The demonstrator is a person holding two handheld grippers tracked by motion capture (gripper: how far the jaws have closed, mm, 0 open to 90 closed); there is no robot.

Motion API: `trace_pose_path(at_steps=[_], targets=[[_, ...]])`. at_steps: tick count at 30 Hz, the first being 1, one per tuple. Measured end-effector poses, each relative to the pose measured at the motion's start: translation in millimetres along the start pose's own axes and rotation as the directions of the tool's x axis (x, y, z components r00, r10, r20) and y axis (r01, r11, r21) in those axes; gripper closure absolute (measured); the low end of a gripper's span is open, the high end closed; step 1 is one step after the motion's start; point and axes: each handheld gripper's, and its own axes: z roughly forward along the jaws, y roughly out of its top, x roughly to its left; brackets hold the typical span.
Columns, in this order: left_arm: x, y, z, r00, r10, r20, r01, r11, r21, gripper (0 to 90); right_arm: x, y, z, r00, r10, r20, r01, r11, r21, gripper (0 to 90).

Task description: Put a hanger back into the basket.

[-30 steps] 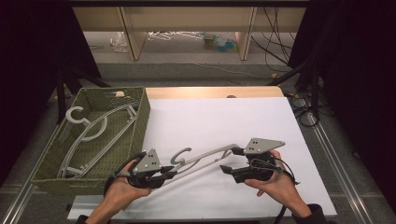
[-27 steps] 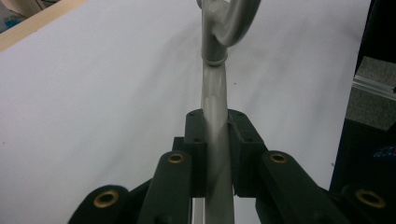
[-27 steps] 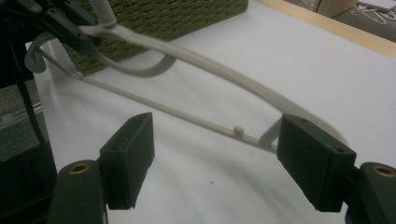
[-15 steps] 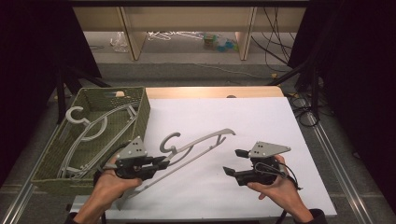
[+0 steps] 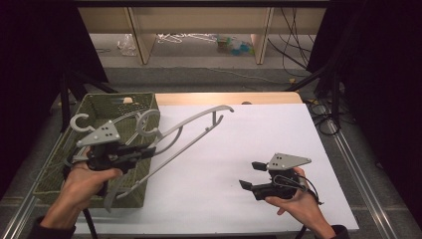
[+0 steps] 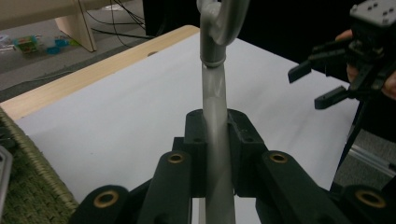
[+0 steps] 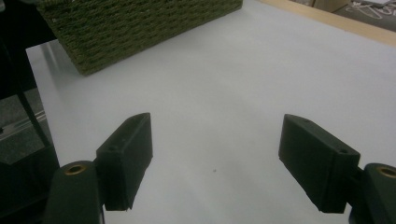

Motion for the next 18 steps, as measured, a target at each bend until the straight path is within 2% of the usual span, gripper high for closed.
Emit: trace_pose_path(at_steps=[1,2,4,6,9,13,16,18], targets=[[2.4,2.7,-3.5,0.9997,-0.007,-0.022,0.007,1.0,-0.002,78.9,0.1,-0.5,1.0,1.0,0.004,-0.008,-0.004,1.0,-0.002,26.2],[4.3,4.8,-6.0,0.9997,-0.007,-0.022,0.007,1.0,-0.003,78.9,0.1,-1.0,1.2,1.0,0.002,-0.001,-0.002,1.0,0.0,26.3],[7.1,8.7,-11.0,0.9991,-0.03,-0.029,0.03,0.9996,-0.001,78.9,0.0,-1.1,1.5,1.0,0.001,-0.002,-0.001,1.0,0.003,26.3],[10.4,12.6,-15.6,0.999,-0.02,-0.04,0.02,0.9998,-0.002,78.9,-0.3,-0.9,0.9,1.0,0.005,0.001,-0.005,1.0,0.001,26.2],[16.2,17.9,-24.3,0.9976,-0.028,-0.064,0.028,0.9996,-0.011,78.9,-1.5,-1.0,-0.2,1.0,0.006,0.003,-0.006,1.0,0.001,26.3],[23.8,21.2,-34.8,0.9957,-0.046,-0.08,0.044,0.9985,-0.031,78.9,-2.2,-0.9,-2.0,0.9999,0.007,0.015,-0.007,1.0,0.009,26.4],[30.3,21.2,-40.8,0.9931,-0.062,-0.1,0.058,0.9974,-0.042,78.9,-2.3,-1.4,-1.5,0.9999,0.014,0.006,-0.014,1.0,-0.003,26.3],[34.0,20.1,-42.4,0.9913,-0.07,-0.112,0.067,0.9971,-0.037,78.9,-2.9,-1.8,-1.3,0.9999,0.008,0.008,-0.008,1.0,-0.002,26.4]])
